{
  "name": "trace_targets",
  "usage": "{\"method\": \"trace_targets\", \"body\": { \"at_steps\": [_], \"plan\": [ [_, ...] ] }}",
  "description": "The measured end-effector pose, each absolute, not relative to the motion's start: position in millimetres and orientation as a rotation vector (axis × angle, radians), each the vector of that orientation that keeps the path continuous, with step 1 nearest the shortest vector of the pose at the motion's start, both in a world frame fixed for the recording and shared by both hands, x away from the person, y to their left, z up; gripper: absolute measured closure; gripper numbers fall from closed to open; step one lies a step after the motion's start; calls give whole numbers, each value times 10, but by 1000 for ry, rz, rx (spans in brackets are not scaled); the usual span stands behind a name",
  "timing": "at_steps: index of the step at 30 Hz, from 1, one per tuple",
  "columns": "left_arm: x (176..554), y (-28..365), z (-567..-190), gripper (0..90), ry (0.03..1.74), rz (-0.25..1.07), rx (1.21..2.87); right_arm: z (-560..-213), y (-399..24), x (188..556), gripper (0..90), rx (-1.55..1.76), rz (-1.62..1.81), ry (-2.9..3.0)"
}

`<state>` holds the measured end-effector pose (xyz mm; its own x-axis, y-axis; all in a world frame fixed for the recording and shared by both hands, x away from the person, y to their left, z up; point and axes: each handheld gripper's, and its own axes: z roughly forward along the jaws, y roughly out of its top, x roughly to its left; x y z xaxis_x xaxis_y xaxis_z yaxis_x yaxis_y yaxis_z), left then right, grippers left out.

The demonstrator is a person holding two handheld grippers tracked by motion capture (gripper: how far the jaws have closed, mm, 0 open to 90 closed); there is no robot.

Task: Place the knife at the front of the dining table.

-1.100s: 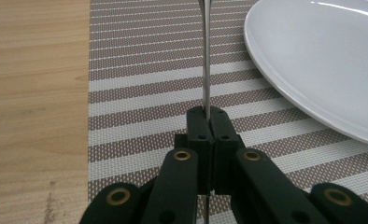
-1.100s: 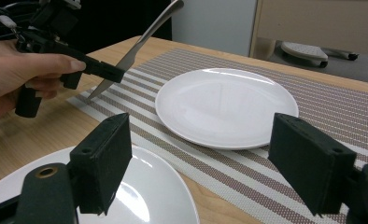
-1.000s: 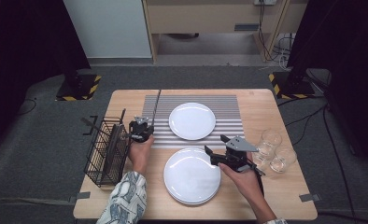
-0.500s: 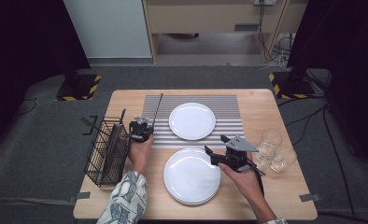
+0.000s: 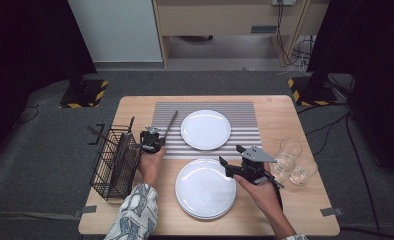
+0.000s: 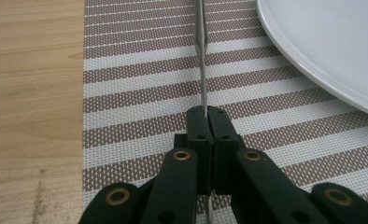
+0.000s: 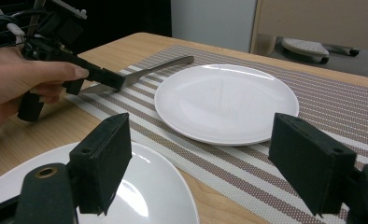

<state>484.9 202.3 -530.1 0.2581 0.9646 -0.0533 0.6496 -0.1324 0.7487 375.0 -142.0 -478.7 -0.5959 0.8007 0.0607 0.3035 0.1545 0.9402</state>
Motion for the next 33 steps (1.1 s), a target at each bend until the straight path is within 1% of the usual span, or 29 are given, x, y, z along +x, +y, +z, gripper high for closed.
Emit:
{"method": "trace_targets", "body": {
  "at_steps": [27,33],
  "plan": [
    [4854,2002,-5292,885,1498,675,1818,-4794,-1451,3752,209,1058,1445,1974],
    [4849,2018,-5292,885,1528,697,1791,-4790,-1454,3748,209,1058,1447,1973]
  ]
}}
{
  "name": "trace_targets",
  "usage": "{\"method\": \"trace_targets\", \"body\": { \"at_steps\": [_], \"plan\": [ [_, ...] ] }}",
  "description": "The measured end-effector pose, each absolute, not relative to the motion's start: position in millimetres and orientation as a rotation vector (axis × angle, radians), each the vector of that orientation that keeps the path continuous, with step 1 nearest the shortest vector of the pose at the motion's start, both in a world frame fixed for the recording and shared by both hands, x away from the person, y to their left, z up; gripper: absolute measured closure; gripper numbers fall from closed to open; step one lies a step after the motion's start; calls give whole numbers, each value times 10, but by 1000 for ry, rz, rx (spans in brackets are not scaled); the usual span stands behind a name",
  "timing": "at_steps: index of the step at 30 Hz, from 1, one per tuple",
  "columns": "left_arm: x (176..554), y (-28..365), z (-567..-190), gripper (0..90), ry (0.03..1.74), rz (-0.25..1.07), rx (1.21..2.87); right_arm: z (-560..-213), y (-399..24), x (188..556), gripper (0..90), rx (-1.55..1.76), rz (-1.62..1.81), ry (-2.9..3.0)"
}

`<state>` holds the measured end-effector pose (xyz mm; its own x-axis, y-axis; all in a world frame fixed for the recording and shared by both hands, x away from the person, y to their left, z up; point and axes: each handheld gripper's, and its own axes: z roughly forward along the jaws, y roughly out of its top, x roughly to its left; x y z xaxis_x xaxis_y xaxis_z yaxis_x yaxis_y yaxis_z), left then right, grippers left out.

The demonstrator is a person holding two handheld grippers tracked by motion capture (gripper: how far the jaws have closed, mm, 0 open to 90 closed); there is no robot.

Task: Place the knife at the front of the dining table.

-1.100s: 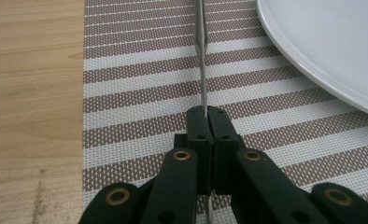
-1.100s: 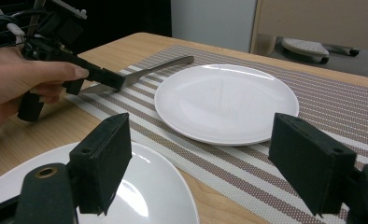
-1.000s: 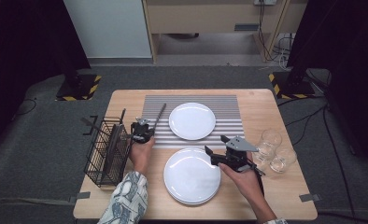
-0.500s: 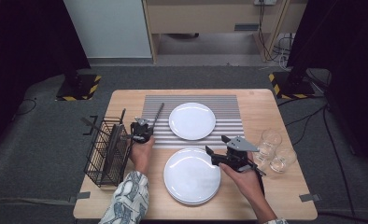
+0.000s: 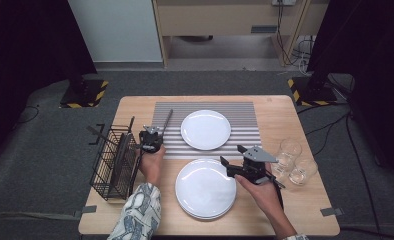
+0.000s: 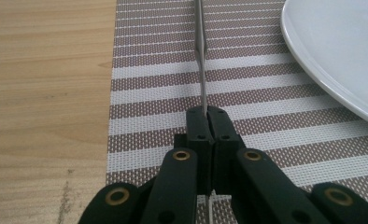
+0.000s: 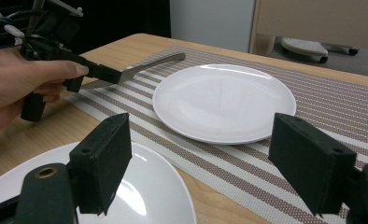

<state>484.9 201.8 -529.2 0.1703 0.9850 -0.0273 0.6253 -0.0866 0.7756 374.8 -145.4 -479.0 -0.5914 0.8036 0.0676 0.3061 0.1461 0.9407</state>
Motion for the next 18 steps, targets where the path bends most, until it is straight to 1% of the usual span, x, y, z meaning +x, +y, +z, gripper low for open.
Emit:
{"method": "trace_targets", "body": {
  "at_steps": [2,14,18],
  "plan": [
    [4842,2011,-5289,884,1533,720,1787,-4790,-1456,3748,209,1055,1445,1974],
    [4849,2007,-5335,884,1563,672,1762,-4787,-1465,3750,210,1056,1448,1971],
    [4848,1977,-5345,883,1565,680,1770,-4787,-1464,3749,209,1056,1448,1972]
  ]
}}
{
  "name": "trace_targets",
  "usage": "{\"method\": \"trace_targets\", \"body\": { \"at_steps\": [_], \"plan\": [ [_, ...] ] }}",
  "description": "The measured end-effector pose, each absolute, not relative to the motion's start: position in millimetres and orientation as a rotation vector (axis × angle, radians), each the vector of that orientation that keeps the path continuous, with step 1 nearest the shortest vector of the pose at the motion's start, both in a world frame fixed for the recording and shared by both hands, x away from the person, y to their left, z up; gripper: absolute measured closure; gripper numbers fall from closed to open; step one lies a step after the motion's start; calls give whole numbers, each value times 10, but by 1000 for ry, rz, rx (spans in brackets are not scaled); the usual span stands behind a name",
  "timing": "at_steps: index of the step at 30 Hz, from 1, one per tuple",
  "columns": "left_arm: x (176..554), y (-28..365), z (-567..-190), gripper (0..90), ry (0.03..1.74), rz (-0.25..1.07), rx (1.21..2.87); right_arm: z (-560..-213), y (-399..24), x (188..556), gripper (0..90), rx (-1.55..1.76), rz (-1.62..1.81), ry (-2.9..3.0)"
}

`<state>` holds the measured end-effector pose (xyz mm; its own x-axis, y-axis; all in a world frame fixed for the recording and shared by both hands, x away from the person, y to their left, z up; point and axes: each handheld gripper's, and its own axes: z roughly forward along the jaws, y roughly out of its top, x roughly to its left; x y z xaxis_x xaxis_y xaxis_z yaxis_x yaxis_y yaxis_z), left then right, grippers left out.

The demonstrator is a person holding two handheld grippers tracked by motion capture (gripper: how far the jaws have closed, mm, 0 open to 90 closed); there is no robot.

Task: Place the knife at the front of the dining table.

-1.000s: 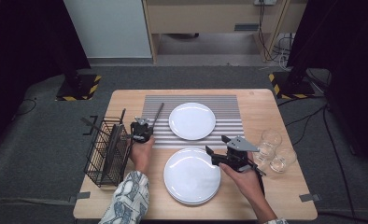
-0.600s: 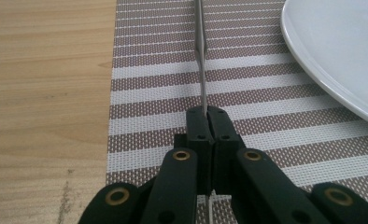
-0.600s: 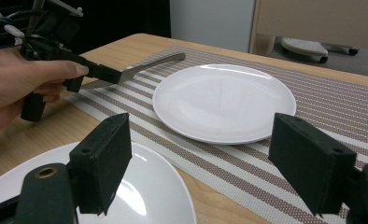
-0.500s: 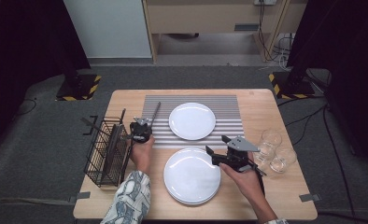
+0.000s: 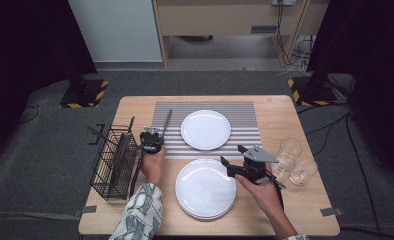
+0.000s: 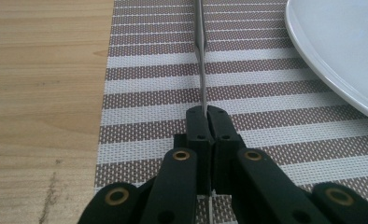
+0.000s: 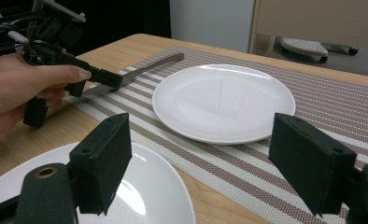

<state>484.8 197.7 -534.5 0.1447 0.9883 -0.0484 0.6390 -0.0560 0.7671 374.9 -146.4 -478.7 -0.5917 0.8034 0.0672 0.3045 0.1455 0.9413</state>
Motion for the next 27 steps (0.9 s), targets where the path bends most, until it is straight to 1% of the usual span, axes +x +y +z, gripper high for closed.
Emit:
{"method": "trace_targets", "body": {
  "at_steps": [27],
  "plan": [
    [4858,1927,-5349,872,1575,654,1745,-4795,-1465,3749,208,1060,1448,1979]
  ]
}}
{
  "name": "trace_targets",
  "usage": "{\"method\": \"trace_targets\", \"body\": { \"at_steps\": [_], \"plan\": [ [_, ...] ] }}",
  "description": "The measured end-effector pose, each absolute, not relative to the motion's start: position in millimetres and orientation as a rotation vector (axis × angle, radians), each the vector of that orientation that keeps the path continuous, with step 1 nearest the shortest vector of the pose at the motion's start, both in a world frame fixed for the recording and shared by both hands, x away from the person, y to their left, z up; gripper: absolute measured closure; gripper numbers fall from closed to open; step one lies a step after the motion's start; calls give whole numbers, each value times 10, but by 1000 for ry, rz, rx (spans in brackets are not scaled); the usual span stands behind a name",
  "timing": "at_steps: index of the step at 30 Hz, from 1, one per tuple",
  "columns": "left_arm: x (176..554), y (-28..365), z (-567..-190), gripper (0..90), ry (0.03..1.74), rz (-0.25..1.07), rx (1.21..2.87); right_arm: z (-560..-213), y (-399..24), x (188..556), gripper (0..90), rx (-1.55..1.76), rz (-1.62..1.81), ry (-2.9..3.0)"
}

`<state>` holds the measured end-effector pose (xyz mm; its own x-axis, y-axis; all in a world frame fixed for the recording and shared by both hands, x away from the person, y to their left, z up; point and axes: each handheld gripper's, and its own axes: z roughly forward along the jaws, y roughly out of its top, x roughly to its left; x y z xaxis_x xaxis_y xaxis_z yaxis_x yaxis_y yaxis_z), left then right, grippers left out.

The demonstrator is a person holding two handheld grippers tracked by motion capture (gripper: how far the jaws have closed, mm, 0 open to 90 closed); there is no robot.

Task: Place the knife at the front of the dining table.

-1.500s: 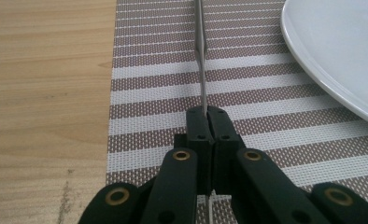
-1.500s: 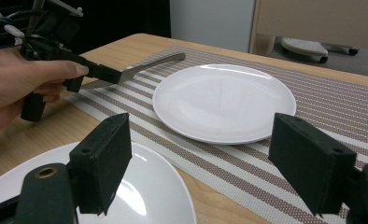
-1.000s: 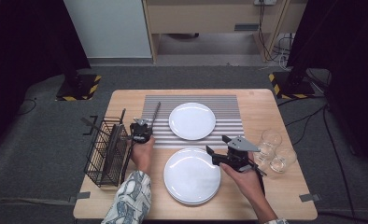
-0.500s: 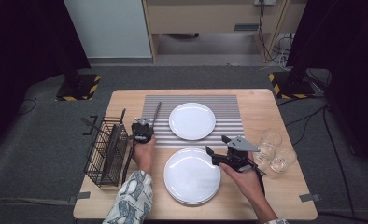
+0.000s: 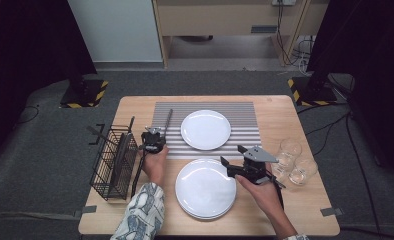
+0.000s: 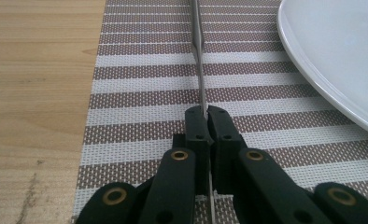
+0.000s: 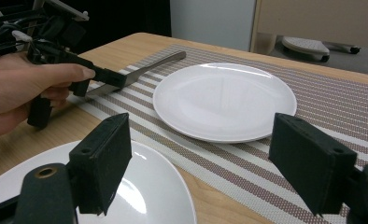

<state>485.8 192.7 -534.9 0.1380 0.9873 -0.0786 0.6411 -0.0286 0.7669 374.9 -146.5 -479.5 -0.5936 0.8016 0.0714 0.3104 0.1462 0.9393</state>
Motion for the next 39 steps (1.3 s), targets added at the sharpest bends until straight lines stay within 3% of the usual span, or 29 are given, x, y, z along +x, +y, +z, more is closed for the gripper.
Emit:
{"method": "trace_targets", "body": {
  "at_steps": [39],
  "plan": [
    [4846,1904,-5351,813,1553,637,1765,-4803,-1448,3750,203,1058,1448,1987]
  ]
}}
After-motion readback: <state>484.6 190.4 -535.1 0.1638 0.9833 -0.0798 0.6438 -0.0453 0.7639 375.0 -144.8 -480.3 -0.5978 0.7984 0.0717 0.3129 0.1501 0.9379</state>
